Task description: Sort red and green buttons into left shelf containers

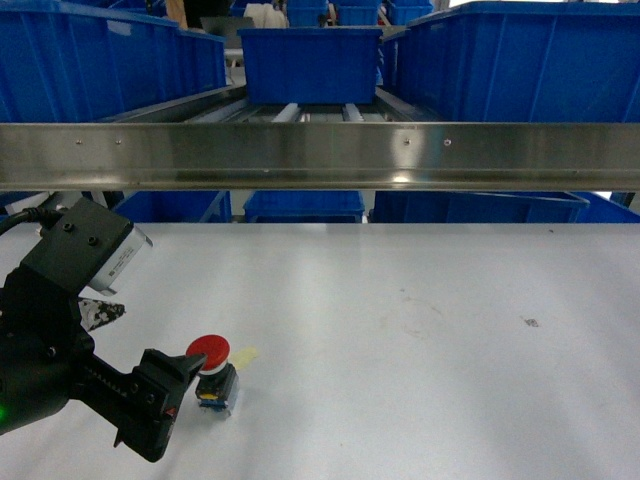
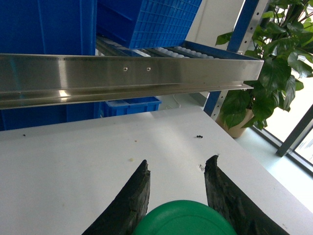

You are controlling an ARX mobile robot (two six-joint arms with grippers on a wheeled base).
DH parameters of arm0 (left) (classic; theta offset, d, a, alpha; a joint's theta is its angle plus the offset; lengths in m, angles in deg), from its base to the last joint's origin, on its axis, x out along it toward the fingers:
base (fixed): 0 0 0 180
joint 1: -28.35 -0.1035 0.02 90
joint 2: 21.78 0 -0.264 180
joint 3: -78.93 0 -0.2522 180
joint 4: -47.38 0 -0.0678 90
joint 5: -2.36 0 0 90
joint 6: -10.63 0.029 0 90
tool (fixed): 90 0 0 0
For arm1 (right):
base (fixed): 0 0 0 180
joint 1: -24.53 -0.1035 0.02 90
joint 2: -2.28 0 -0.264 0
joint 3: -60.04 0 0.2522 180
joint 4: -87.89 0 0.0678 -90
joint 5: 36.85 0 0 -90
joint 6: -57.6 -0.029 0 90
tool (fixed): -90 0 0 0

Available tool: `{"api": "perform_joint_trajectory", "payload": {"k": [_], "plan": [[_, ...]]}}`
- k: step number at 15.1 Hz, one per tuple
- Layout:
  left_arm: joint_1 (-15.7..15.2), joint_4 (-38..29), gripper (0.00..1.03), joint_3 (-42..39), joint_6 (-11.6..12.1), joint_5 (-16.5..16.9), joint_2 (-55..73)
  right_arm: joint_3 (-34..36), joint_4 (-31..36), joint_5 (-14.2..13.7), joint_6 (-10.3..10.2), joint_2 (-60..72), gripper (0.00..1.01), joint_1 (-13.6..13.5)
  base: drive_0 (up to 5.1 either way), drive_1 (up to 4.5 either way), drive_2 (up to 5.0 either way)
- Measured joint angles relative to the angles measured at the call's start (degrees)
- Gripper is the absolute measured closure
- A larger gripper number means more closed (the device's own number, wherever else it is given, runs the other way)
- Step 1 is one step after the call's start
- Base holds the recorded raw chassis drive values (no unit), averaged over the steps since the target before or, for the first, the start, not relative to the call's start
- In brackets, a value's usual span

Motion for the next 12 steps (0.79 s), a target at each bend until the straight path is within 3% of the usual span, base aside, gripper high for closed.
{"api": "perform_joint_trajectory", "payload": {"k": [3,7,12], "plan": [[0.52,0.07,0.05,1.05,-0.04,0.00,1.29,0.00,0.00,0.00,0.00,0.00,0.70,0.00,0.0,0.00,0.0],[3.26,-0.09,0.05,4.68,-0.26,2.47,7.45,0.00,0.02,0.00,0.00,0.00,0.70,0.00,0.0,0.00,0.0],[3.69,-1.44,0.05,6.54,1.22,0.61,12.61,0.00,0.00,0.00,0.02,0.00,0.70,0.00,0.0,0.00,0.0]]}}
